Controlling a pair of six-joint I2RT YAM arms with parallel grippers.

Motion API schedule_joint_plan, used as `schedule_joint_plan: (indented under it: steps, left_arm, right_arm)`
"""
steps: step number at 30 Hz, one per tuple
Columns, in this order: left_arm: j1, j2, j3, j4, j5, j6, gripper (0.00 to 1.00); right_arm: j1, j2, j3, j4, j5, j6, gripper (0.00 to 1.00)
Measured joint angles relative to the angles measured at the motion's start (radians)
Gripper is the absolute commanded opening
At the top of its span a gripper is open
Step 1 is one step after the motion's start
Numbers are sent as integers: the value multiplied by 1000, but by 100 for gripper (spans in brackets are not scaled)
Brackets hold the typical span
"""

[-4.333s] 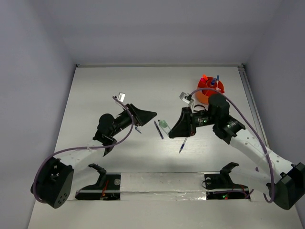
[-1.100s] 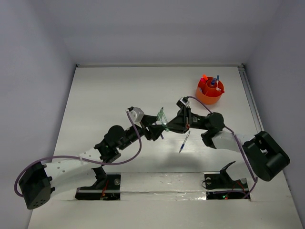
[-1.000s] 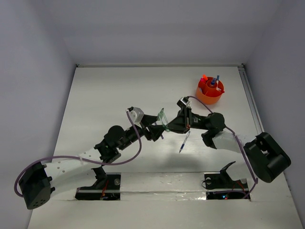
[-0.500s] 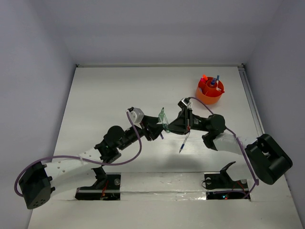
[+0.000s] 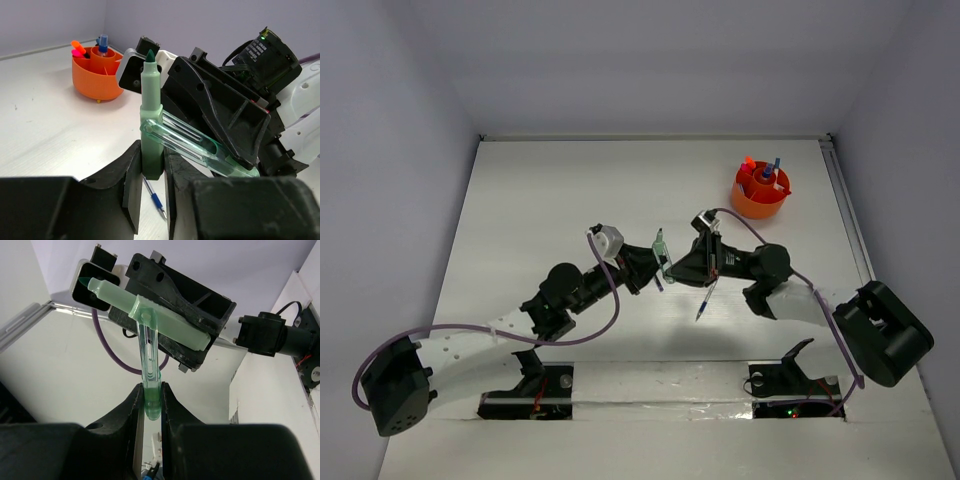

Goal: Sort the stationery into containers
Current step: Close the pen cap on the pen.

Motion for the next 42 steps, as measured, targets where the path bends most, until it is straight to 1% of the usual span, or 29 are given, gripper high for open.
schedule_joint_plan:
  steps: [11, 16, 18, 20, 21, 23, 25, 26, 27, 30, 35, 36, 38, 41, 42]
  left_arm:
    - [0, -14, -5, -20, 1, -5, 0]
    - [0, -55, -31, -26, 11, -19, 0]
    - [0, -79, -43, -27, 11, -22, 0]
    - [0, -105, -51, -28, 10, -23, 0]
    - [0, -121, -56, -28, 8, -23, 0]
    - [0, -148, -65, -34, 5, -23, 0]
    - [-3, -170, -82, -56, 12, -25, 0]
    - [-6, -177, -91, -58, 11, -26, 0]
    - [-5, -184, -95, -58, 9, -26, 0]
    - [-6, -193, -98, -72, 11, -28, 0]
    - [-6, -196, -98, -80, 22, -29, 0]
    - [-7, -198, -98, -93, 37, -30, 0]
    - [-11, -198, -98, -121, 66, -32, 0]
    - [-13, -198, -98, -153, 95, -33, 0]
    - [-13, -198, -98, -160, 103, -34, 0]
  right_arm:
    - [5, 0, -3, 4, 6, 2, 1]
    - [10, 2, 36, -29, -20, 4, 12]
    - [13, 5, 60, -47, -39, 4, 19]
    - [18, 11, 92, -69, -61, 0, 22]
    - [21, 13, 109, -82, -71, -3, 29]
    - [27, 15, 149, -114, -90, -12, 36]
    - [29, 14, 198, -143, -96, -35, 41]
    - [29, 12, 225, -174, -108, -47, 43]
    - [28, 11, 244, -204, -117, -61, 49]
    - [26, -5, 303, -312, -140, -114, 57]
    - [20, -44, 395, -533, -161, -243, 59]
    - [16, -52, 414, -576, -154, -276, 62]
    - [5, -66, 452, -658, -141, -343, 65]
    - [-22, -93, 508, -807, -126, -453, 72]
    - [-30, -103, 528, -860, -119, -495, 72]
